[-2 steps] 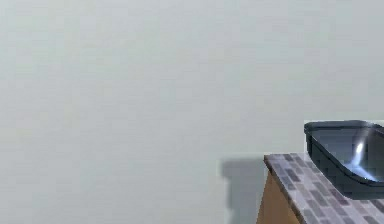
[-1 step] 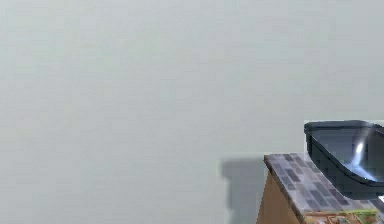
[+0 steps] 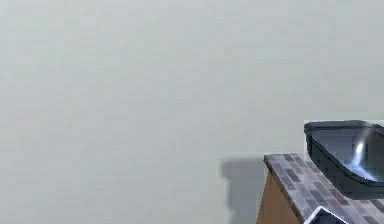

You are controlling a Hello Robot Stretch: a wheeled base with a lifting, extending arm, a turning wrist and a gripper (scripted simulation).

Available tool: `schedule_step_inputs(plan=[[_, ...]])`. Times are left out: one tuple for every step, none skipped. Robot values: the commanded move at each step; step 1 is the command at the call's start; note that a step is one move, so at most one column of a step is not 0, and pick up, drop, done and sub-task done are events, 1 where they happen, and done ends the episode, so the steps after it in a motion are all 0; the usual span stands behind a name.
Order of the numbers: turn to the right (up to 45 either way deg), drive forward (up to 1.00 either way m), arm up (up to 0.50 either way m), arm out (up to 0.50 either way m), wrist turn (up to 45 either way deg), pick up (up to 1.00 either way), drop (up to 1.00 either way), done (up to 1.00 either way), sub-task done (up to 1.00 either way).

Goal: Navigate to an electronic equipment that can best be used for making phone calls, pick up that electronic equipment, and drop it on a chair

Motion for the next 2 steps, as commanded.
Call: schedule_step_inputs(plan=[[0.0, 0.00, 0.00, -0.24, 0.0, 0.00, 0.00, 0.00, 0.00], [45.0, 0.00, 0.00, 0.00, 0.0, 0.00, 0.00, 0.00, 0.00]])
